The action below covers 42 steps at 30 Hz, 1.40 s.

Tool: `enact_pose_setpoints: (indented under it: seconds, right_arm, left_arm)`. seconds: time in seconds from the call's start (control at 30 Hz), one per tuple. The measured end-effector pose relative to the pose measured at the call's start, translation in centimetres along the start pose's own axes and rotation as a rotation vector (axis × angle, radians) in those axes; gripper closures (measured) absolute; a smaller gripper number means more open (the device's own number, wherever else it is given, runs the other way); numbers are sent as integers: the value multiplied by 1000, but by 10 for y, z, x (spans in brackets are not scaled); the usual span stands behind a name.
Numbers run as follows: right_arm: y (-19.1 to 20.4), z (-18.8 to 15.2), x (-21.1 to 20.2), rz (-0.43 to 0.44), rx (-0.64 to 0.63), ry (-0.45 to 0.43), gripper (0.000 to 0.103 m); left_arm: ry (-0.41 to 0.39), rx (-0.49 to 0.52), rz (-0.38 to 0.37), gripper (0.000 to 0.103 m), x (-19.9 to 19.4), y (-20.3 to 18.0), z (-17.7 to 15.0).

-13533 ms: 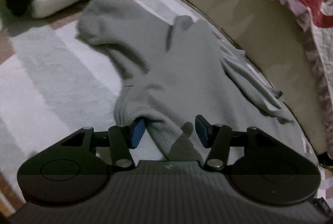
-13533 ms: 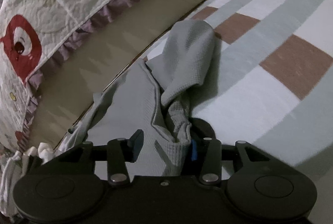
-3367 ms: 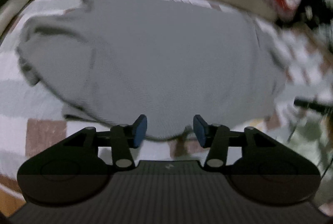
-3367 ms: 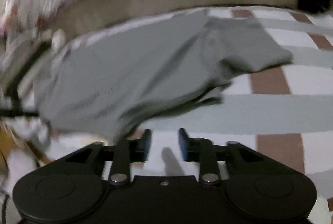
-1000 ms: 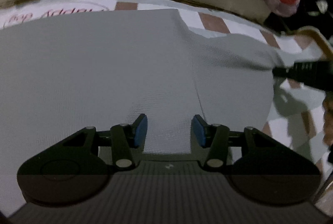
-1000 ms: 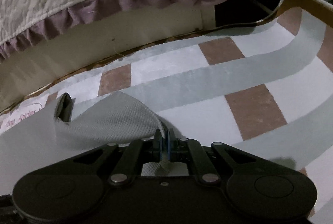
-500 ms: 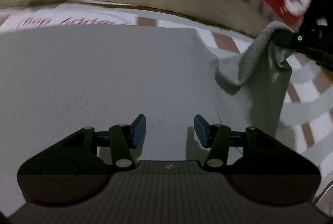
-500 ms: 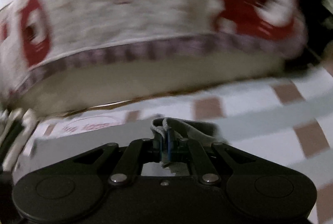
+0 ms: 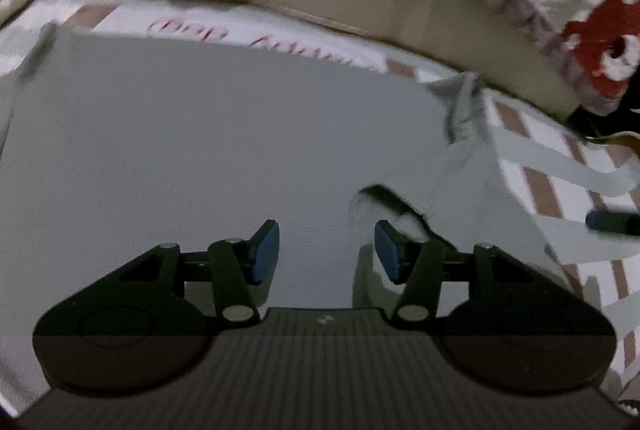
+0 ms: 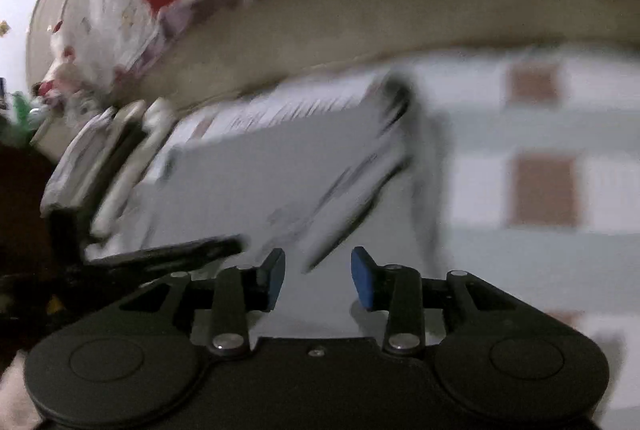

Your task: Fold clothes

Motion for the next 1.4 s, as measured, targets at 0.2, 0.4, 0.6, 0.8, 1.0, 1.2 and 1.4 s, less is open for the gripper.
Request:
enact_pose_setpoints:
  seconds: [0.2,0.4,0.6,0.8,1.0,1.2,1.4]
  right_arm:
    - [-15,-6,17,-194,-107,17,54]
    - [-24,-21,35,-212,-163,120,53]
    - [-39,-21,44,-141,-52,145,53]
    - [-24,-35,48,-169,-181,186,53]
    - [-24,-46,39,-276,-278,207,48]
    - [-13,-46,22,-150,-262,189,93]
    - [-4,-47,15,-54,-244,194,77]
  left_arm:
    - [-61,229,-66,44,-2,-44,8]
    - [-18,347,-144,32,27,-82,14]
    - [84,512,-49,94,64,-87,32]
    - [143,323,-27,94,87,-45,81]
    - [130,348,7,95,99,-41,91]
    - [131,341,57,91,109,-39,100]
    - [93,63,-38,52,54,-10,82]
Point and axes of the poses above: each gripper's, at about its wrist camera, not at the fingertips, and x roughly the way its jaws point, y to its left, z to its top, the point moved 7 cm from there along x, roughly the way its jaws point, and after that the axes turned 7 degrees about x, right-handed, at the moved point
